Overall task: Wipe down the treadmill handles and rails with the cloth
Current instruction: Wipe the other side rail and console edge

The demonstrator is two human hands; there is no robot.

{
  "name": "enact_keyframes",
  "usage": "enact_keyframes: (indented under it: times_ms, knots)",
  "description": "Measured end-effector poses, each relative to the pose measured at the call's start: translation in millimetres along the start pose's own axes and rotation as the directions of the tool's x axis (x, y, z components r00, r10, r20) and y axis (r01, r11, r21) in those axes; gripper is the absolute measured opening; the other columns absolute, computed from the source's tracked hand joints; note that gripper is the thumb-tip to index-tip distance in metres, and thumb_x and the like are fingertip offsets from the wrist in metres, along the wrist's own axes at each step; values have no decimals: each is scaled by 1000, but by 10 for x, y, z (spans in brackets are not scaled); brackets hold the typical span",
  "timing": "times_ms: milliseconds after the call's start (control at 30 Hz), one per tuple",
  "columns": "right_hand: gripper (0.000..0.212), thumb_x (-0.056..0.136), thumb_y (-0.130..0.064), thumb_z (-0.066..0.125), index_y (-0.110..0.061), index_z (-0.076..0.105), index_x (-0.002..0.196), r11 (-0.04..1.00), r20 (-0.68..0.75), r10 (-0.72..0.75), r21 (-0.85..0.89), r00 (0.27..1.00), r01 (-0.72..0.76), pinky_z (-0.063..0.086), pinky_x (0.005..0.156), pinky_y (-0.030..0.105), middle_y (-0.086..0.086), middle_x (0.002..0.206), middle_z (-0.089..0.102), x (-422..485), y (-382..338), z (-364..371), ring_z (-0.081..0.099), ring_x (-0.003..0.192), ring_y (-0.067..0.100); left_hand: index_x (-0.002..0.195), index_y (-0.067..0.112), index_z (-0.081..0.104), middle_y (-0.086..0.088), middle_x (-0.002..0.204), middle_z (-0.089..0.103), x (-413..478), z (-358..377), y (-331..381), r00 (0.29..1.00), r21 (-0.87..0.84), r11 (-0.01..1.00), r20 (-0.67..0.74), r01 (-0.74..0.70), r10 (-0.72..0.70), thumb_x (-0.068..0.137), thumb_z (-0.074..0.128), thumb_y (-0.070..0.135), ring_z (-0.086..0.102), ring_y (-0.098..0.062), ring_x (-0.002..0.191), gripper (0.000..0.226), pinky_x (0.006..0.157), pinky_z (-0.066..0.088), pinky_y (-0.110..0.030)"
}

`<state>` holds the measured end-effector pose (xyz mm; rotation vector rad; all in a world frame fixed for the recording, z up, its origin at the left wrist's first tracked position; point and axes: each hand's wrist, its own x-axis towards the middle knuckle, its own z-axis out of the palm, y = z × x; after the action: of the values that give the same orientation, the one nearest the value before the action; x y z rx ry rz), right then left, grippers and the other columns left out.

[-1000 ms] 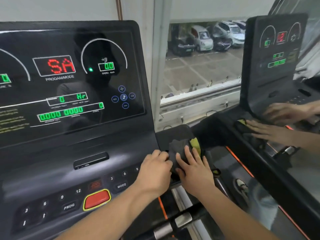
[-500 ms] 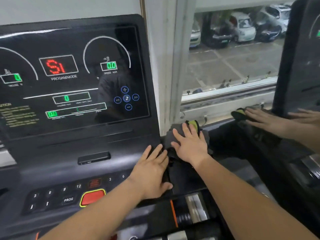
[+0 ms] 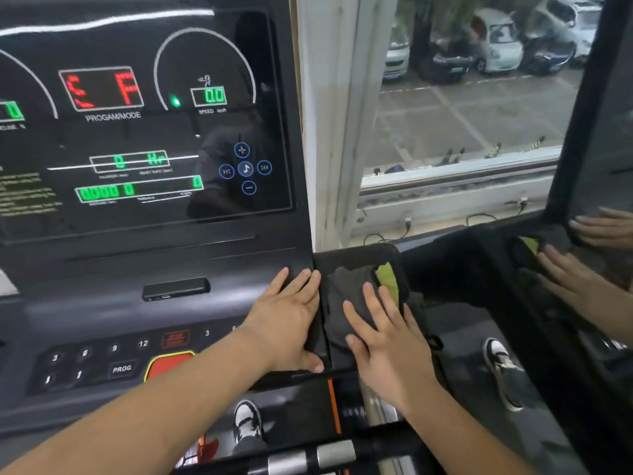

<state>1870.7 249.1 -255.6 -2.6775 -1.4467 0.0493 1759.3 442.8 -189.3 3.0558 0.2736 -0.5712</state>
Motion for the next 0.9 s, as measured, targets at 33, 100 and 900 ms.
enact_keyframes:
  times_ms: [33,100,900]
  knots:
    - [55,98,-49,40,-36,50,150,1000,17,22,11,1000,-22,37,114,57,5,166,32,87,16,-2,27,154,30,164,9,2,-7,172,-16,7,8,5,1000,-7,1000,-2,2,-2,76,62,80,-17,-19,158,128,128,-10,-48]
    - [56,97,-52,37,-37,50,150,999,32,46,14,998,-46,39,113,60,6,166,31,375,6,-38,30,153,31,164,9,3,-8,171,-17,11,23,16,1000,-27,1000,11,4,-4,76,63,79,-18,-20,158,127,128,-10,-48]
    - [65,99,-67,32,-47,23,159,998,161,57,-5,985,-57,15,126,53,1,173,0,640,39,-137,2,159,25,163,9,-4,-6,171,-19,-7,-1,47,998,-36,999,50,27,-25,78,66,76,-20,-18,157,129,126,-12,-53]
